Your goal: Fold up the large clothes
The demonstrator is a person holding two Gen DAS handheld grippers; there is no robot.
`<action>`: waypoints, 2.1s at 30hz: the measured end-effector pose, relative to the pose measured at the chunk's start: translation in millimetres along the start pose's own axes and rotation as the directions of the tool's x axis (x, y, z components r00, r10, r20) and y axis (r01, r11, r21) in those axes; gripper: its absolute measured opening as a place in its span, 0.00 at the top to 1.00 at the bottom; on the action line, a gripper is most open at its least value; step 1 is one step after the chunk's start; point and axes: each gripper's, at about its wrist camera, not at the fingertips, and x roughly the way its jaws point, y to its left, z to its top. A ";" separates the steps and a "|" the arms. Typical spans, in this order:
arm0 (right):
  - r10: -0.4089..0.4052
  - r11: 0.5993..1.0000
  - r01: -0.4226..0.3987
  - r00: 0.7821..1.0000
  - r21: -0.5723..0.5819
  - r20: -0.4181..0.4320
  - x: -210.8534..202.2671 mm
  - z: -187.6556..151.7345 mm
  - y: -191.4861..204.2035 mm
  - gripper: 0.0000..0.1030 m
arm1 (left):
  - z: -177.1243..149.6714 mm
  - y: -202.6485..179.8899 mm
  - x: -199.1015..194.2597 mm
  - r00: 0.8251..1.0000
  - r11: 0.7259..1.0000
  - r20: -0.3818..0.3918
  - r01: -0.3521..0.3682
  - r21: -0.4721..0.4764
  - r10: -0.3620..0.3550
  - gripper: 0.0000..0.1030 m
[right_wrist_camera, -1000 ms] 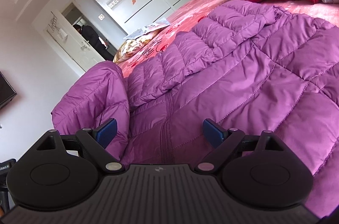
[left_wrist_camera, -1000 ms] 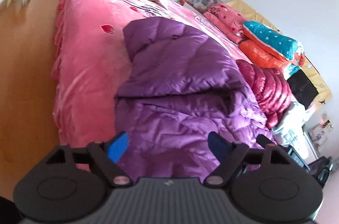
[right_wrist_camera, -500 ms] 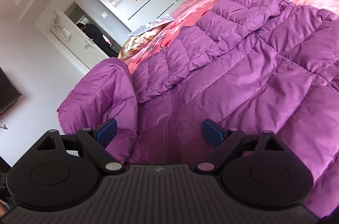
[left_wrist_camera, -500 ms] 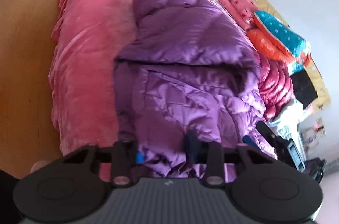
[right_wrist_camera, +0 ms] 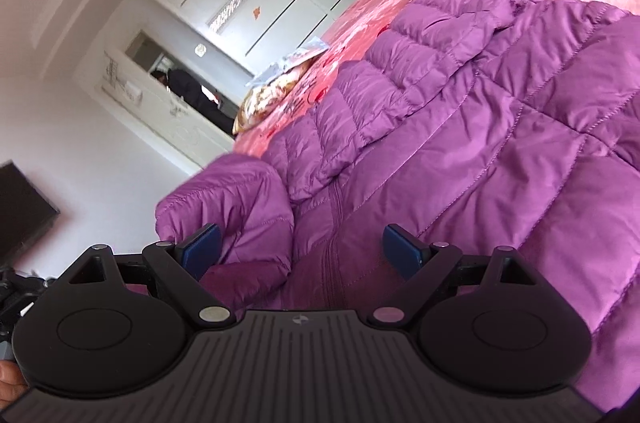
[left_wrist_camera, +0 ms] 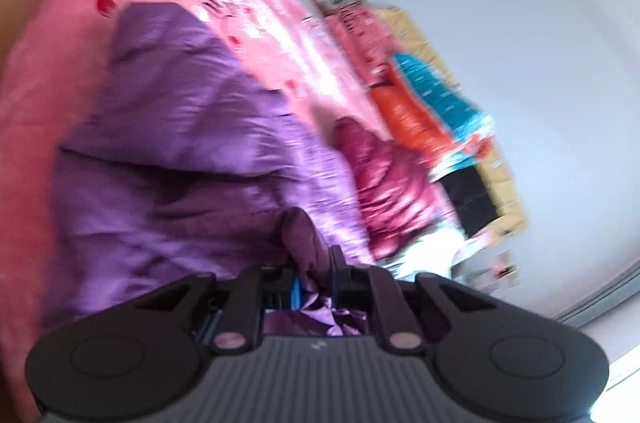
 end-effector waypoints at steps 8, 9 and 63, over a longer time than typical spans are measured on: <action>-0.066 0.971 0.022 0.982 0.237 0.180 -47.8 21.5 -52.4 0.00 | -44.7 -20.5 93.7 0.979 0.984 -0.108 0.176 -0.008 -0.176 0.86; -0.072 0.965 0.017 0.977 0.262 0.203 -54.2 23.1 -58.7 0.00 | -51.5 -21.4 107.0 0.978 0.986 -0.131 0.167 0.003 -0.165 0.86; -0.416 0.466 0.627 0.778 -0.624 0.472 52.2 86.8 120.1 0.84 | 63.3 52.5 106.6 0.991 0.840 -0.100 0.126 0.527 -0.086 0.12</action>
